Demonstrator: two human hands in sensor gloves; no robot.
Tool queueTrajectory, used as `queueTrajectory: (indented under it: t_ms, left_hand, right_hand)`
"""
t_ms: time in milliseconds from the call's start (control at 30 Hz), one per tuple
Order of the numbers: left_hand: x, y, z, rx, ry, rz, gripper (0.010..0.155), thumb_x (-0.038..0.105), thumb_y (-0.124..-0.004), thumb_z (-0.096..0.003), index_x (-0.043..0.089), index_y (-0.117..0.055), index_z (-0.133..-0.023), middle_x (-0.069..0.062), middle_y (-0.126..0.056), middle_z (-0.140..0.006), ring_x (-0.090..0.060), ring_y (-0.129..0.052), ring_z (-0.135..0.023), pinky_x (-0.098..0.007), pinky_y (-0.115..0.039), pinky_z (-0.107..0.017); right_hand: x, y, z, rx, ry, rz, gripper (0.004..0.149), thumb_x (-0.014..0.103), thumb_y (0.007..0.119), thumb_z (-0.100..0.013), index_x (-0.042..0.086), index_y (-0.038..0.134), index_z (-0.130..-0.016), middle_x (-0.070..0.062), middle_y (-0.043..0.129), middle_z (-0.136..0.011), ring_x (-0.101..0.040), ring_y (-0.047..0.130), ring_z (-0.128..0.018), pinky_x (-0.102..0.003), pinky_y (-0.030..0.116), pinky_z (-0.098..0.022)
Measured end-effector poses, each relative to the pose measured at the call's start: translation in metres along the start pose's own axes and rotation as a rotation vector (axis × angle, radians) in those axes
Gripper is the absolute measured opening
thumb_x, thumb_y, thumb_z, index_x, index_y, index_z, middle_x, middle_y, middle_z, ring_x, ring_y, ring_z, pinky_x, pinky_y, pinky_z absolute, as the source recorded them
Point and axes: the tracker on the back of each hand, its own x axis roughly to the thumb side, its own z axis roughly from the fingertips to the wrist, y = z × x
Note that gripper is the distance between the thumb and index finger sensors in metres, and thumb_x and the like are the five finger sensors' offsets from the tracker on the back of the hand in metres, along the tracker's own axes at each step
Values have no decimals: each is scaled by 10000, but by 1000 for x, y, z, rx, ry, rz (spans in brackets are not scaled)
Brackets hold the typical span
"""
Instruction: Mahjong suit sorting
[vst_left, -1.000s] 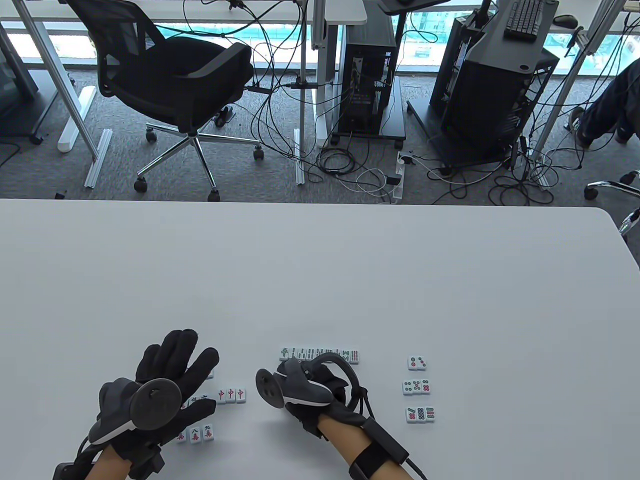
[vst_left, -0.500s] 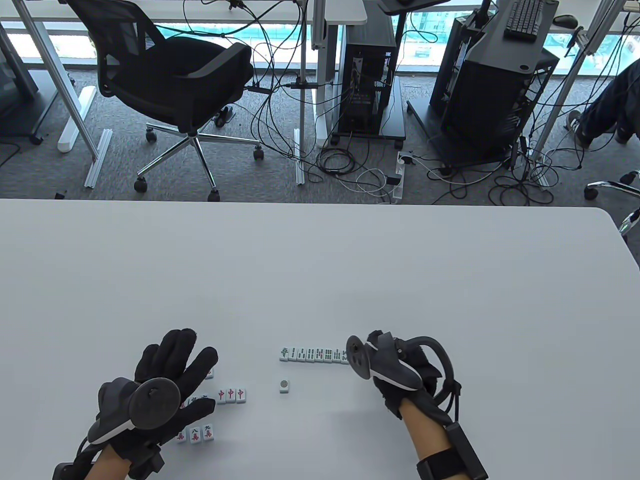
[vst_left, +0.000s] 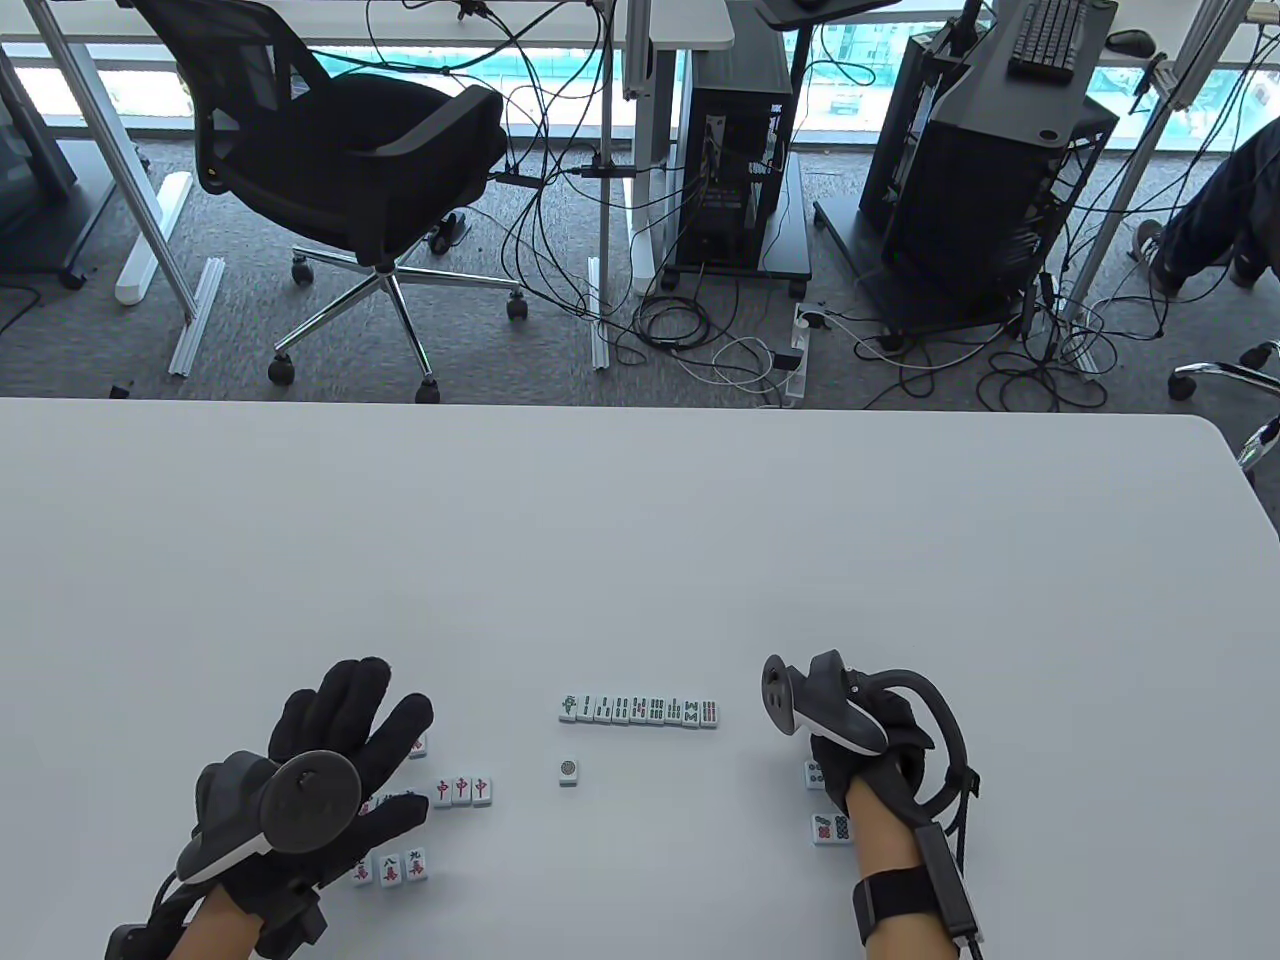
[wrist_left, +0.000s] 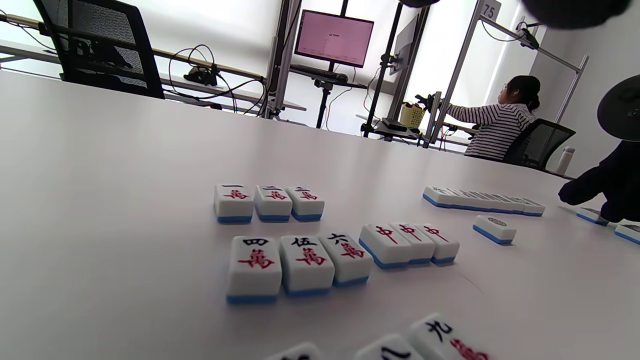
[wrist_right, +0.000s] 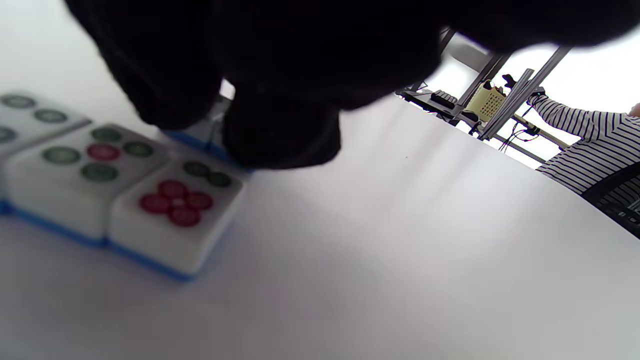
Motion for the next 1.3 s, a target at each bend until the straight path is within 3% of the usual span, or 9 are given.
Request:
queueTrajectory:
  t_ms: [367,467,633,833,1000,1300]
  left_hand:
    - [-2,0,-1,-3,-6,16,810,711,-636,-367,441,-334,-1069,134,19,-1132,-208,-52,-1141,-579,-183,-818]
    - [-1,0,-1,2,-10,13,812,711,-637,-366,441,-334,-1069,133,19,-1132,-208,-52,-1142,-579,-183,-818]
    - [-1,0,0,2,-17,12,811,712,-636,-367,441,-334,-1069,132,21,-1132,-209,-52,-1141,-579,-184,-818]
    - [1,1,1,13,-27,9,812,711,-636,-367,440,-332,-1069,130,22,-1132,-210,-50,-1141,-580,-184,-817]
    - [2,3,3,27,-34,17,810,712,-635,-367,442,-334,-1068,132,23,-1132,-210,-50,-1141,-580,-182,-817]
    - [3,3,4,38,-44,19,810,711,-636,-366,440,-337,-1068,132,23,-1131,-210,-50,-1141,-580,-182,-817]
  right_hand:
    - [9,3,-6,-11,-29,-7,536,351,862,-343,133,805,-830,-3,983,-330,-77,865,-41,-278,813,-36]
    - [15,-9,2,-98,-49,-27,554,350,869,-338,109,799,-833,-4,986,-320,-74,865,-34,-275,814,-28]
    - [58,-45,32,-272,-191,-136,577,354,873,-336,64,797,-830,1,989,-313,-63,866,-30,-265,817,-22]
    - [124,-66,54,-298,-357,-222,583,351,877,-338,45,796,-827,-3,990,-317,-65,869,-32,-266,819,-25]
    - [168,-68,58,-260,-427,-187,583,351,877,-340,41,794,-827,-4,989,-324,-66,871,-37,-268,820,-29]
    - [188,-63,55,-240,-422,-143,582,353,874,-343,42,792,-828,-5,987,-334,-68,874,-45,-269,823,-35]
